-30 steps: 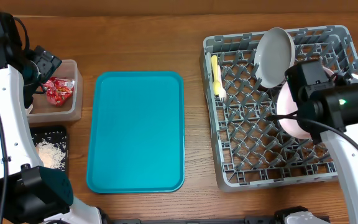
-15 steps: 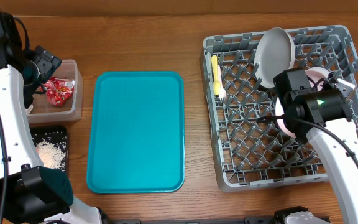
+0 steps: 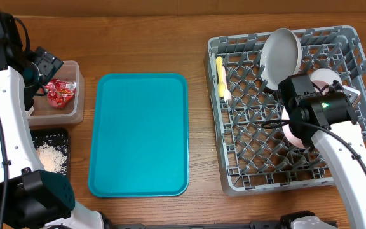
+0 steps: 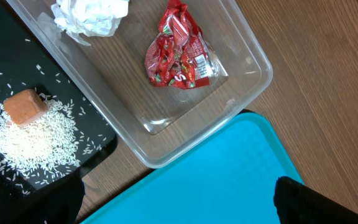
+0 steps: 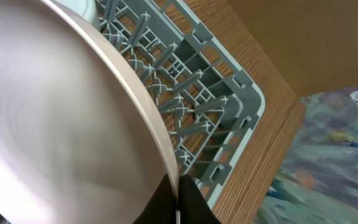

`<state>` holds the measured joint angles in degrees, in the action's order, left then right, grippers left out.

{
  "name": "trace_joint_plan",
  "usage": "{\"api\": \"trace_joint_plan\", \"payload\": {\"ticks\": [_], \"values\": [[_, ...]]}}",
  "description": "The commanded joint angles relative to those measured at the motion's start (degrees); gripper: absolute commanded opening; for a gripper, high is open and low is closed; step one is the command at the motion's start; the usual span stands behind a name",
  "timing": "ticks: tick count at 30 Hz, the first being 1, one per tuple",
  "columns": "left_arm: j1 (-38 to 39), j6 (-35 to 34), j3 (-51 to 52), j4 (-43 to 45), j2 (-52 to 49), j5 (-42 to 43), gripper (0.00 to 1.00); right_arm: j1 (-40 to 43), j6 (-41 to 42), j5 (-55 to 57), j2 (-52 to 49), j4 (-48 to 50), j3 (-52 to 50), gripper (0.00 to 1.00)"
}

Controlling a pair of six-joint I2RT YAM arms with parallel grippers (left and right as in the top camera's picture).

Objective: Sort waste into correct bins and load items into the dishwasher rack

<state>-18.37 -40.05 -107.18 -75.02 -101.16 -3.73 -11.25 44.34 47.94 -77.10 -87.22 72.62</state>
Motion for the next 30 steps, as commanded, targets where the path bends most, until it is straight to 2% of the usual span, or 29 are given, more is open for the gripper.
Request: {"api": "trace_joint_plan", "payload": {"ticks": [1,13,19,27,29,30], "values": [[0.02,0.22,0.11,0.09,0.00,-0.74,1.00,0.07,0.59,0.07,0.52,-0.11,-0.02,0.04],[0.02,0.22,0.09,0.09,0.00,-0.74,1.00,-0.04,0.59,-1.51,0.52,-0.48,-0.02,0.04],[0.02,0.22,0.09,0.09,0.00,-0.76,1.00,-0.04,0.15,-0.92,0.52,-0.28,-0.02,0.17],[0.02,0.22,0.11,0.09,0.00,-0.76,1.00,-0.04,0.20,-0.22,0.55,0.17,0.33,0.25],[0.02,0.22,0.11,0.09,0.00,-0.76,1.00,-0.02,0.20,-0.22,0.55,0.13,1.05,0.43],[0.02,0.22,0.11,0.09,0.00,-0.76,1.00,-0.02,0.20,-0.22,0.55,0.13,1.49,0.63]]}}
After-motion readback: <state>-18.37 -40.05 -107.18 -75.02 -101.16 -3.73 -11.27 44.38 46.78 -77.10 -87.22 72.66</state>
